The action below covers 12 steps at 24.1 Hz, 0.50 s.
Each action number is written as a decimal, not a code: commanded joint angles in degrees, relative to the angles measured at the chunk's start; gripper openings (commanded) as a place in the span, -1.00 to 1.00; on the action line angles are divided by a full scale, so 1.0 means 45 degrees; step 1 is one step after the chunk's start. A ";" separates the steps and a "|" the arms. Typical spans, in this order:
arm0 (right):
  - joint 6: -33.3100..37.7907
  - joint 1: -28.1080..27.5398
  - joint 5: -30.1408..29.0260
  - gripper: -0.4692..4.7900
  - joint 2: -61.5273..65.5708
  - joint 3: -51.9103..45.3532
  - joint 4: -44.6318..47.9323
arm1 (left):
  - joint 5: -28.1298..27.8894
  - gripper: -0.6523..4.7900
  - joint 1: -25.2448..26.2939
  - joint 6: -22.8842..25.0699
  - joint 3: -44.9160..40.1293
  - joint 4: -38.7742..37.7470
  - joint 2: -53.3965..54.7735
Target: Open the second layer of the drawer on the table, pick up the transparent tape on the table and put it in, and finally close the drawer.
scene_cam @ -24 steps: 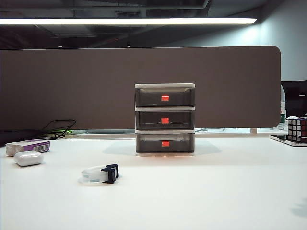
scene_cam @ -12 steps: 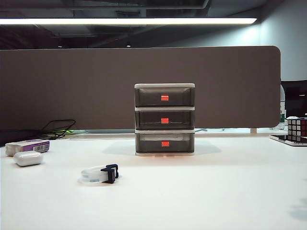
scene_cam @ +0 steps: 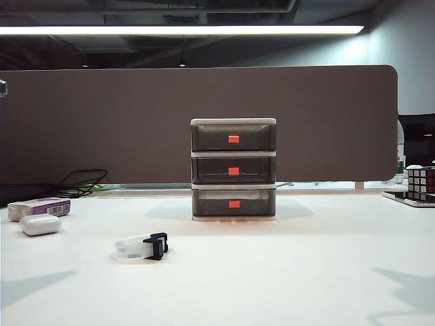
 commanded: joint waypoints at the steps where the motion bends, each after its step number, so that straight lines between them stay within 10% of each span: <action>1: 0.0957 0.0010 -0.0078 -0.84 -0.0024 0.0029 0.0107 | 0.0034 -0.76 -0.0112 -0.0170 0.0005 0.0121 0.0010; 12: 0.2458 0.0015 -0.1574 -0.84 0.0019 0.0369 0.1379 | 0.1302 -0.77 -0.0121 -0.0194 0.0015 0.0306 0.0058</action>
